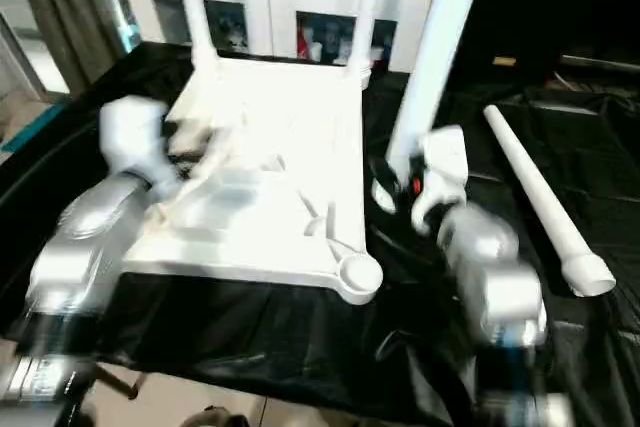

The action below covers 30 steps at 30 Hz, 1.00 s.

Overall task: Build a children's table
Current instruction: Pick table leg

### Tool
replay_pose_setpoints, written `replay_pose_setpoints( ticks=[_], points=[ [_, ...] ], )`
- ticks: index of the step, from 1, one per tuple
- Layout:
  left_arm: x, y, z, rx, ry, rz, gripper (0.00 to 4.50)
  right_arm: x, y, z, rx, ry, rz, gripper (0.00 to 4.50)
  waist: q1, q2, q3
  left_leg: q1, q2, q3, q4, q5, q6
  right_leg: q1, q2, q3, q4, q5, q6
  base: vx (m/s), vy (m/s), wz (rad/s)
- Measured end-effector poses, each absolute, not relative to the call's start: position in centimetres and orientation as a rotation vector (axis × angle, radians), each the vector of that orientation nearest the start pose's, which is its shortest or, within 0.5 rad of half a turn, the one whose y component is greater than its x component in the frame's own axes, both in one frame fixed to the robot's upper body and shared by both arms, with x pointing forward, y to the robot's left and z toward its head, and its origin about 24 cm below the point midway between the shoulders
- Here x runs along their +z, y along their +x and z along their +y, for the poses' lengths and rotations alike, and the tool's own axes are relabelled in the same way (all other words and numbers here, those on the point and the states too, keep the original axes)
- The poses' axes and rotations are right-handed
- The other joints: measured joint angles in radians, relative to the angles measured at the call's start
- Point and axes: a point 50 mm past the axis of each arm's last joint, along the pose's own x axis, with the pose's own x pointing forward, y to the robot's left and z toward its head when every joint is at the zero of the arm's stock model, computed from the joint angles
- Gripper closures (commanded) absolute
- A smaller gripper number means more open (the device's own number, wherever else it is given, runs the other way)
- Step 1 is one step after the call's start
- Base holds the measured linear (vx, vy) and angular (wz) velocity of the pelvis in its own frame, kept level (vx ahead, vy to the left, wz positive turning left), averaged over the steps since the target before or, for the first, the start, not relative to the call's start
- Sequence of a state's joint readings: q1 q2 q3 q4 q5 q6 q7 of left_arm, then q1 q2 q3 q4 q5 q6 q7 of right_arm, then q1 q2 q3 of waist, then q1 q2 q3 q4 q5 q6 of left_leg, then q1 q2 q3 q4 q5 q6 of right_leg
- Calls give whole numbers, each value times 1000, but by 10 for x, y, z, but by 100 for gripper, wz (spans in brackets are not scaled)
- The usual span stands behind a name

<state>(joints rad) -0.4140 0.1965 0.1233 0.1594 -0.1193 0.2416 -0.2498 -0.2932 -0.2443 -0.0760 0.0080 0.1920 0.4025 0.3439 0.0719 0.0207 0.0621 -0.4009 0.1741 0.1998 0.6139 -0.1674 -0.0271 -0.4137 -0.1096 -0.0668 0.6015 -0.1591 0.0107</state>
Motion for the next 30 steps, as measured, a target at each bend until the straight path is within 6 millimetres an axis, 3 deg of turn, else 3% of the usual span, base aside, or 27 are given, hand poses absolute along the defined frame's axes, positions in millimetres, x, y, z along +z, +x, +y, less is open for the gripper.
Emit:
replay_pose_setpoints(
  ticks=[6, 11, 15, 19, 21, 25, 26, 27, 28, 29, 30],
  points=[
    [79, 304, 179, -154, 44, 17, 149, 67, 278, -166, 326, 12, 157, 257, -11, -1, -1, -1, 0, 0, -3, 0, 0, 1, 1, 0, -6, -1, 3, 0, 0, 0],
    [88, 300, 166, -172, 72, -38, 149, 65, 273, -159, 330, 49, 150, 257, -17, 0, -1, 1, -1, 0, -3, 0, 0, 2, 1, 1, -7, -2, 4, 0, 0, 0],
    [82, 296, 164, -168, 63, -22, 149, 67, 271, -156, 324, 62, 137, 257, -23, 0, -1, 1, 0, -1, -3, 0, 0, 1, 2, 2, -7, -2, 4, 0, 0, 0],
    [82, 296, 161, -168, 60, -22, 149, 69, 266, -152, 330, 76, 125, 257, -36, 9, -1, 2, 5, -18, -4, 3, -5, 12, 21, 3, -19, 0, 3, 0, 0, 0],
    [82, 296, 159, -174, 63, -23, 149, 68, 265, -150, 334, 81, 125, 257, -46, 11, -2, 3, 21, -29, -7, 8, -14, 21, 35, -6, -23, 6, -12, 7, -68, 8],
    [81, 296, 159, -164, 70, -19, 149, 69, 266, -150, 331, 84, 122, 257, -64, 3, -3, 13, 37, -28, -25, 14, -25, 11, 42, -31, 4, -5, -37, 1, -135, 4],
    [81, 295, 158, -164, 68, -20, 149, 69, 267, -152, 326, 82, 124, 257, -64, -3, -1, 8, 32, -25, -2, -8, 10, 9, 46, -37, 4, -8, -42, -1, -70, 1],
    [80, 294, 155, -172, 66, -19, 149, 68, 267, -153, 319, 80, 129, 257, -62, -3, -1, 2, 30, -26, 34, -41, 60, 9, 49, -43, 4, -9, -46, -14, -146, -1],
    [79, 293, 152, -185, 68, -14, 149, 67, 267, -155, 313, 80, 134, 257, -61, -1, -3, 0, 16, -31, 61, -58, 88, 10, 52, -53, 4, -9, -49, -22, -109, -8],
    [78, 291, 151, -191, 76, -7, 149, 66, 267, -156, 303, 79, 135, 257, -61, -1, -3, 1, -3, -42, 62, -67, 82, 7, 53, -69, 1, -8, -53, -49, -149, -17],
    [75, 289, 154, -184, 89, 10, 149, 65, 268, -155, 306, 78, 139, 257, -62, 1, -5, -1, 2, -54, 52, -61, 64, 9, 55, -88, -12, -7, -52, -36, -74, -15]
  ],
)
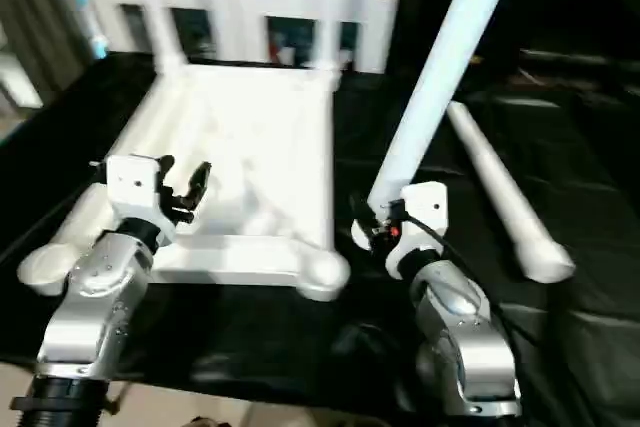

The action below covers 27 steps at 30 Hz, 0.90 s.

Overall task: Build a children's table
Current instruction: Pick table leg

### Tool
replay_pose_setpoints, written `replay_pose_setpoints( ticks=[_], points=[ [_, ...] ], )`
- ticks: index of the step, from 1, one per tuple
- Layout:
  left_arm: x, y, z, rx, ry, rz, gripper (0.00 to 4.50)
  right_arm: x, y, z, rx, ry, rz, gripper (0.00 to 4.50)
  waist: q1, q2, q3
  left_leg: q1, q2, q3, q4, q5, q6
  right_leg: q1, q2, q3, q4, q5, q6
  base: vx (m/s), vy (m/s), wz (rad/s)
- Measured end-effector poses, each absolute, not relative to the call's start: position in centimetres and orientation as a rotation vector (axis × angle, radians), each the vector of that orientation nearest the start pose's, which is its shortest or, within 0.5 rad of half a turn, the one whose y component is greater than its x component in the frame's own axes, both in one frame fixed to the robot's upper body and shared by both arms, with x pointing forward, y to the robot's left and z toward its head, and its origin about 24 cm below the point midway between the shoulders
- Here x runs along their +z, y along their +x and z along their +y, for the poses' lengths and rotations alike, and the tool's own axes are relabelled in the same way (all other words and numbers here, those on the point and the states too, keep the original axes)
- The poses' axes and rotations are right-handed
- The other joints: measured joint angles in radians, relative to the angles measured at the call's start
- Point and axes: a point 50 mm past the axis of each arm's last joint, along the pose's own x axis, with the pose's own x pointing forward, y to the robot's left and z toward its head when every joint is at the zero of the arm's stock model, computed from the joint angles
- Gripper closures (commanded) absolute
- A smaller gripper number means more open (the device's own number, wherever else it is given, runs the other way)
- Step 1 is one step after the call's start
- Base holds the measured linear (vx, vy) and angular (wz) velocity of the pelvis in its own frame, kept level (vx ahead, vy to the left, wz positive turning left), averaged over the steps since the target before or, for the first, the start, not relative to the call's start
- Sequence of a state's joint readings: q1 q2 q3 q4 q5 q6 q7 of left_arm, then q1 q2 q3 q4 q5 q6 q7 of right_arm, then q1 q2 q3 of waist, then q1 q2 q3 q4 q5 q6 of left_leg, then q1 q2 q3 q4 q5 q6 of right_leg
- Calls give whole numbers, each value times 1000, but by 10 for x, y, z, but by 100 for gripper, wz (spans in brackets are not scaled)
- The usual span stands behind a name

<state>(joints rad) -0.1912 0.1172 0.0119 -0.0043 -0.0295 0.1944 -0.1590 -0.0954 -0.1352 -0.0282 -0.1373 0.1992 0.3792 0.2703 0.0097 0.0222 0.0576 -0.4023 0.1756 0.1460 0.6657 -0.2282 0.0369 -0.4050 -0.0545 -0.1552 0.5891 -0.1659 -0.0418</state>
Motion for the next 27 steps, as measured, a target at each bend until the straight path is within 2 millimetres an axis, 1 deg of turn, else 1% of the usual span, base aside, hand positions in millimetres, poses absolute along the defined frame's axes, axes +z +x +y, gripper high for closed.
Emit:
replay_pose_setpoints(
  ticks=[1, 2, 3, 4, 5, 6, 7, 8, 9, 10, 11, 12, 13, 14, 15, 16, 17, 19, 20, 21, 22, 23, 24, 26, 27],
  points=[
    [72, 288, 157, -175, 105, 26, 149, 65, 268, -154, 309, 80, 140, 257, -3, 6, -2, 1, 15, -9, -12, 11, -26, 3, 2, -17, -15, 1, 1, -34, -60, -16],
    [72, 288, 162, -164, 116, 30, 149, 66, 268, -151, 320, 81, 139, 257, -5, 10, -2, 4, 27, -14, -24, 24, -64, 3, 7, -25, -20, 3, 6, -22, -62, -9],
    [73, 288, 164, -157, 118, 30, 149, 65, 268, -148, 331, 81, 141, 257, -5, 9, -1, 7, 28, -14, -24, 27, -77, 2, 7, -16, -9, 3, 7, -22, -62, -9],
    [72, 288, 164, -157, 118, 31, 149, 65, 268, -146, 337, 81, 143, 257, -3, 3, 2, 17, 25, -5, -23, 26, -82, 4, 5, -6, 3, 4, 4, -44, -59, 3],
    [72, 288, 163, -160, 115, 31, 149, 65, 268, -146, 337, 80, 142, 257, -3, 1, 4, 29, 15, -2, -26, 18, -94, 5, -2, -2, 12, 3, -3, -54, -35, 8],
    [72, 288, 162, -162, 115, 32, 149, 66, 268, -146, 337, 78, 141, 257, 3, 0, 5, 34, 5, 7, -24, 13, -90, 1, -8, -5, 10, 2, -4, -54, -35, 8],
    [72, 288, 162, -166, 116, 32, 149, 66, 269, -147, 337, 74, 139, 257, 7, 6, 6, 36, 1, 7, -24, 13, -90, 2, -11, -13, 1, 2, -3, 0, 0, 0],
    [72, 288, 162, -168, 117, 32, 149, 67, 270, -147, 338, 72, 136, 257, 6, 17, 6, 33, 4, 1, -30, 13, -90, 10, -14, -34, -14, 3, -2, 0, 0, 0],
    [72, 288, 163, -173, 121, 38, 149, 67, 270, -146, 340, 70, 137, 257, 3, 33, 9, 34, 25, -12, -34, 13, -91, 29, -17, -72, -44, 3, 0, 0, 0, 0],
    [73, 288, 163, -176, 126, 36, 149, 67, 270, -145, 343, 69, 137, 257, 10, 41, 12, 32, 36, -14, -39, 15, -94, 38, -12, -68, -27, -10, 15, -57, 73, -13],
    [75, 289, 163, -189, 132, 31, 149, 66, 269, -145, 345, 69, 142, 257, 12, 26, 11, 38, 27, -2, -36, 16, -95, 42, -20, 2, 37, -46, 19, -57, 73, -13],
    [76, 290, 163, -196, 133, 24, 149, 67, 270, -145, 349, 66, 139, 257, 19, 3, 10, 53, 20, 17, -35, 15, -95, 35, -35, 21, 58, -41, 24, 0, 0, 0],
    [75, 290, 162, -205, 131, 27, 149, 67, 270, -145, 352, 61, 137, 257, 23, -4, 13, 65, 3, 8, -31, 11, -101, 31, -37, 29, 63, -46, 21, 0, 0, 0],
    [74, 289, 159, -221, 131, 32, 149, 67, 270, -147, 352, 53, 138, 257, 27, -4, 15, 69, -5, 1, -24, 2, -106, 29, -38, 28, 58, -48, 21, 27, -13, -26],
    [75, 290, 158, -233, 134, 30, 149, 69, 271, -147, 353, 47, 134, 257, 31, 4, 14, 68, -5, -6, -12, -17, -102, 28, -42, 13, 48, -48, 21, 23, 13, -20],
    [76, 290, 158, -239, 136, 26, 149, 69, 271, -148, 353, 46, 135, 257, 31, 14, 10, 61, -4, -14, -21, -14, -106, 32, -43, 2, 41, -48, 22, 36, 40, -25],
    [78, 292, 157, -241, 139, 17, 149, 65, 272, -148, 350, 48, 150, 257, 23, 17, 7, 54, -3, -21, -27, -13, -108, 31, -37, -1, 27, -47, 23, 0, 0, 0],
    [79, 292, 157, -241, 139, 13, 149, 63, 272, -150, 346, 45, 162, 257, 14, 11, 6, 49, -2, -23, -34, -10, -110, 30, -34, 0, 12, -39, 21, 0, 0, 0],
    [79, 292, 157, -235, 140, 17, 149, 63, 272, -150, 347, 43, 160, 257, 10, 10, 5, 47, -3, -22, -32, 2, -108, 31, -34, 1, 8, -18, 19, 0, 0, 0],
    [78, 293, 158, -230, 139, 22, 149, 64, 272, -149, 350, 44, 160, 257, 6, 8, 5, 47, -3, -21, -31, 2, -108, 31, -34, 3, 5, -8, 19, 0, 0, 0],
    [77, 293, 158, -227, 139, 27, 149, 64, 272, -149, 353, 44, 159, 257, -3, 8, 5, 52, -2, -22, -31, 2, -108, 32, -32, 3, 2, -8, 19, 0, 0, 0],
    [76, 293, 159, -226, 138, 35, 149, 64, 273, -148, 360, 43, 158, 257, -7, 8, 5, 50, 2, -23, -33, 2, -108, 34, -27, 3, -3, -6, 18, 0, 0, 0],
    [76, 292, 159, -227, 141, 37, 149, 65, 273, -148, 363, 41, 154, 257, -9, 8, 5, 49, 5, -25, -34, 2, -108, 35, -21, 4, -7, -1, 14, 0, 0, 0],
    [75, 292, 159, -249, 150, 38, 149, 69, 276, -146, 378, 35, 143, 257, -10, 7, 4, 47, 15, -24, -39, 2, -109, 35, -12, 2, -12, 1, 8, 12, -27, -1],
    [74, 292, 159, -269, 154, 40, 149, 70, 277, -146, 389, 28, 137, 257, -9, 6, 4, 42, 16, -23, -42, 2, -109, 31, -9, 2, -12, 0, 5, 23, -54, -3]
  ],
)
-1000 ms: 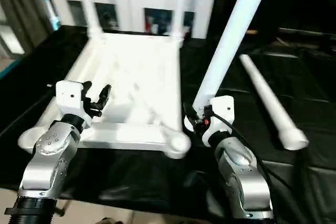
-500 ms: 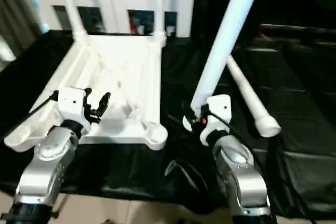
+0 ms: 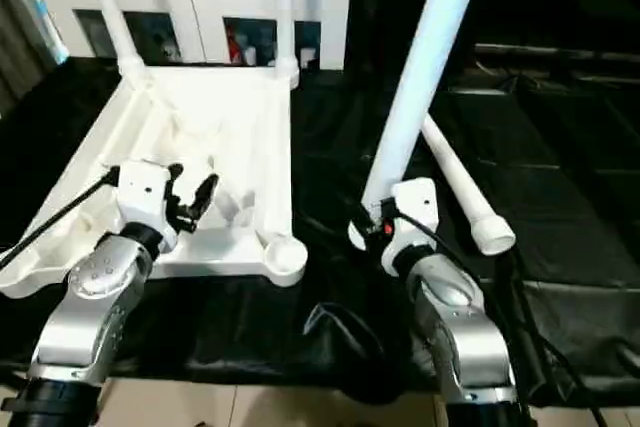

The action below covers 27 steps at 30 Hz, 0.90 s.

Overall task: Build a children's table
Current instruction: Pick table leg

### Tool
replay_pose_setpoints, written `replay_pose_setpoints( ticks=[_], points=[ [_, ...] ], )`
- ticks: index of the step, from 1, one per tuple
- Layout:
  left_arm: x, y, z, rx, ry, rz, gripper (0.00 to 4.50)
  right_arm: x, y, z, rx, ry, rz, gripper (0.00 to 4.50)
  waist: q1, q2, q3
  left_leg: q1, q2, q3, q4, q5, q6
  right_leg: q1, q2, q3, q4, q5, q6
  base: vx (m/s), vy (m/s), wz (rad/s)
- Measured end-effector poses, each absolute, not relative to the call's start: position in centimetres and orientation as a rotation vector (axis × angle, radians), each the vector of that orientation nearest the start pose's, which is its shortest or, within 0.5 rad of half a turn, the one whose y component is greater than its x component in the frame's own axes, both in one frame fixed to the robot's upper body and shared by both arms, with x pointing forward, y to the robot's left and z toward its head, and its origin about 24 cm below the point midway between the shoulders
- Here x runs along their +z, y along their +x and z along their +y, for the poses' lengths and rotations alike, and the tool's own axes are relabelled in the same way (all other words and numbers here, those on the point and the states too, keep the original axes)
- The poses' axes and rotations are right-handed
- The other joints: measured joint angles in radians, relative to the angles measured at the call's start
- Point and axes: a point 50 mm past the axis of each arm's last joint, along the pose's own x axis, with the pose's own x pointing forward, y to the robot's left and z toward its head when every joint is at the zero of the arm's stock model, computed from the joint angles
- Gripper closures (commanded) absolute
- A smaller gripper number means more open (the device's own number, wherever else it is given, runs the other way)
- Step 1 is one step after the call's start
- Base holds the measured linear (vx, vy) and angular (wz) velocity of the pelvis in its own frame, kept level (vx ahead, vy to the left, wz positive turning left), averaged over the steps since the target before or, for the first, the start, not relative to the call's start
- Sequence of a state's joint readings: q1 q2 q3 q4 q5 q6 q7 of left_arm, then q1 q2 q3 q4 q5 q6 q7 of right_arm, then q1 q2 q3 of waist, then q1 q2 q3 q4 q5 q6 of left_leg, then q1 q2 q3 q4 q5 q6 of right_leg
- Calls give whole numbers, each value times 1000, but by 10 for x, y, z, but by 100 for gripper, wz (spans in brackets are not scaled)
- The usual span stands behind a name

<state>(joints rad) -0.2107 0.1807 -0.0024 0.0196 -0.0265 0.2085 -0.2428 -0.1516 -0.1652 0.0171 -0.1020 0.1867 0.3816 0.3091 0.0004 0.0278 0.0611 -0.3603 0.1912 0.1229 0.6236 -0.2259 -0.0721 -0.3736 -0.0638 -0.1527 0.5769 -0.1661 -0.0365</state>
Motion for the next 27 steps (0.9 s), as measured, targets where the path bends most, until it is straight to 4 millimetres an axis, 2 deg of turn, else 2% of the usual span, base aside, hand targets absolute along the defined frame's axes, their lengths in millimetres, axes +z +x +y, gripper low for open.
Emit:
replay_pose_setpoints(
  ticks=[3, 5, 6, 8, 11, 14, 19, 22, 24, 27],
  points=[
    [77, 294, 147, -413, 145, 38, 149, 71, 277, -150, 420, 23, 138, 257, 26, -6, -1, -7, 1, 3, -9, 7, 5, -13, 3, 2, 2, -4, -4, 0, 0, 0],
    [80, 290, 140, -623, 116, 51, 132, 72, 276, -150, 487, 45, 145, 257, 39, -6, -1, -8, 2, 3, -14, 19, 4, -15, 3, 3, 4, -6, -4, 0, 0, 0],
    [81, 284, 138, -781, 118, 75, 115, 74, 276, -151, 541, 48, 151, 257, 46, -6, -1, -8, 2, 6, -15, 19, 4, -18, 3, 6, 4, -4, -7, 0, 0, 0],
    [80, 277, 139, -956, 151, 125, 104, 79, 277, -158, 595, 15, 159, 257, 56, -6, -2, -7, 1, 13, -16, 19, 4, -23, 2, 13, 9, -3, -9, 0, 0, 0],
    [75, 271, 143, -1088, 240, 203, 85, 84, 278, -164, 648, -24, 163, 257, 64, -6, -2, -4, 0, 24, -16, 19, 4, -27, 3, 29, 18, -5, -8, 0, 0, 0],
    [70, 268, 143, -1170, 309, 266, 64, 85, 276, -169, 693, -48, 177, 257, 65, -5, -1, 2, 1, 30, -16, 21, 2, -26, 3, 34, 19, -6, -6, 0, 0, 0],
    [65, 270, 150, -1195, 385, 321, 31, 86, 274, -174, 726, -74, 189, 257, 62, -5, -1, 10, 0, 34, -17, 19, -4, -21, 3, 37, 19, -5, -3, 0, 0, 0],
    [66, 278, 143, -1160, 385, 273, 8, 83, 274, -174, 738, -67, 205, 257, 63, -7, -1, 11, 1, 34, -17, 19, -4, -20, 3, 37, 19, -5, -3, 0, 0, 0],
    [67, 290, 136, -1074, 332, 212, 8, 80, 274, -174, 739, -63, 217, 257, 64, -9, -1, 10, 0, 35, -17, 19, -4, -20, 2, 38, 19, -4, -2, 0, 0, 0],
    [68, 304, 128, -949, 220, 126, 8, 80, 274, -170, 759, -60, 217, 257, 66, -19, -3, 9, 1, 35, -17, 20, -4, -20, 2, 37, 19, -4, -2, 0, 0, 0]
  ],
)
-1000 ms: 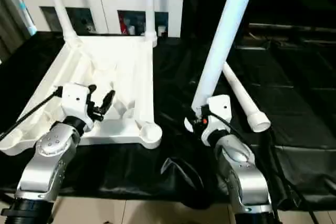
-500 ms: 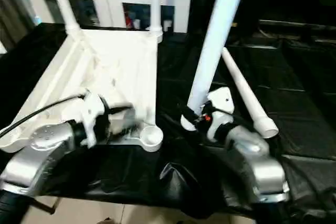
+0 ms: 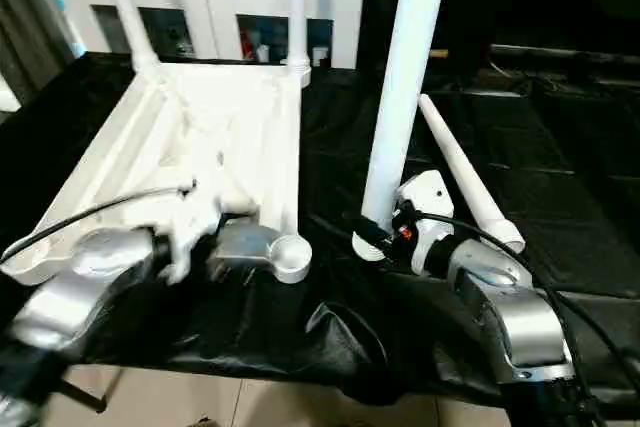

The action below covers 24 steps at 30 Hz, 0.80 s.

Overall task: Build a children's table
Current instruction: Pick table leg

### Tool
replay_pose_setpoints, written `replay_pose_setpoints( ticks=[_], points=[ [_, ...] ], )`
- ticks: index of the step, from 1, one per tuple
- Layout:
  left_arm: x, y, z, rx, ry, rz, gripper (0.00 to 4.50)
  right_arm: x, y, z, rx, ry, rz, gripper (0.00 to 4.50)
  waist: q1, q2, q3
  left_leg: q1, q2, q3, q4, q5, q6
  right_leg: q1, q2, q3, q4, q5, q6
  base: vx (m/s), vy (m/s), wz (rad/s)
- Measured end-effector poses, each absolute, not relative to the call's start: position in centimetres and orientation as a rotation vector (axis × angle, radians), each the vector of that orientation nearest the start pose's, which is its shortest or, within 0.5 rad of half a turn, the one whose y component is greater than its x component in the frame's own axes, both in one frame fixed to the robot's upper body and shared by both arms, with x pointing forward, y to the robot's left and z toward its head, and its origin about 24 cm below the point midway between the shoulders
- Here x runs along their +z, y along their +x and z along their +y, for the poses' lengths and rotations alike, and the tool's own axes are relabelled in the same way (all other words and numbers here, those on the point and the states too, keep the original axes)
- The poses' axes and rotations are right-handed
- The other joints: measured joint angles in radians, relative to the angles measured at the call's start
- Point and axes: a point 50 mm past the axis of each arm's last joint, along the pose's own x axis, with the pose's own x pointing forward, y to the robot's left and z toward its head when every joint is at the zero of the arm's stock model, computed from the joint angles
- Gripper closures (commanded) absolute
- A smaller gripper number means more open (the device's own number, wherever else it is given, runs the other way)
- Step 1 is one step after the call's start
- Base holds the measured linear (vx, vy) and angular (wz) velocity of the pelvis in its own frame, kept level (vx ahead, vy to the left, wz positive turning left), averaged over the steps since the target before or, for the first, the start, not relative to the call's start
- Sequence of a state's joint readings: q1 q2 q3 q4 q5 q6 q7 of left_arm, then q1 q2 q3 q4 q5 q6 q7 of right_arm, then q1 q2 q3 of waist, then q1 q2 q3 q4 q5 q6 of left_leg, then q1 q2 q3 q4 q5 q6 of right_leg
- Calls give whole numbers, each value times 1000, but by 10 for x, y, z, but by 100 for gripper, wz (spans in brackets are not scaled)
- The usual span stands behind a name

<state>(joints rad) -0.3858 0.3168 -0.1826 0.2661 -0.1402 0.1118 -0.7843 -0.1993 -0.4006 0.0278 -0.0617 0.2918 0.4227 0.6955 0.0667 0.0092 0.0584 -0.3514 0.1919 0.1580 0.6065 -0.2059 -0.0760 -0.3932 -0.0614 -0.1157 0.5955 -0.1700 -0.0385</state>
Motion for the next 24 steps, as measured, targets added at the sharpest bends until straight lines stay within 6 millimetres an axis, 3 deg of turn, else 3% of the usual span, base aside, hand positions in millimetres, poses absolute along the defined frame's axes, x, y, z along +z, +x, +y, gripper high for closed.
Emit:
replay_pose_setpoints(
  ticks=[3, 8, 17, 21, 24],
  points=[
    [68, 322, 117, -816, 73, 59, 8, 80, 274, -169, 774, -61, 218, 257, 11, -10, -2, -1, 0, 0, 0, 3, 3, 0, 0, -1, -1, 1, 1, 0, 0, 0],
    [69, 338, 114, -702, 33, 15, 8, 79, 272, -166, 797, -61, 224, 257, 19, -15, -5, -6, 0, 0, 0, 6, 6, -5, 0, 0, -2, 2, 3, 0, 0, 0],
    [76, 311, 131, -1254, 268, 89, 8, 79, 266, -169, 811, -66, 243, 257, 23, -14, -5, -5, 0, 2, -6, 7, 7, -10, 0, 2, 0, 2, -3, 0, 0, 0],
    [64, 297, 151, -1387, 386, 248, 8, 76, 264, -172, 806, -70, 258, 257, 20, -14, -5, 0, 0, 8, -7, 5, 2, -8, 0, 6, 1, 0, 1, 0, 0, 0],
    [55, 290, 157, -1442, 437, 349, 44, 76, 264, -171, 808, -71, 250, 257, 21, -14, -5, 3, 0, 9, -6, 6, 2, -7, 0, 8, 1, 1, 1, 0, 0, 0]
  ],
)
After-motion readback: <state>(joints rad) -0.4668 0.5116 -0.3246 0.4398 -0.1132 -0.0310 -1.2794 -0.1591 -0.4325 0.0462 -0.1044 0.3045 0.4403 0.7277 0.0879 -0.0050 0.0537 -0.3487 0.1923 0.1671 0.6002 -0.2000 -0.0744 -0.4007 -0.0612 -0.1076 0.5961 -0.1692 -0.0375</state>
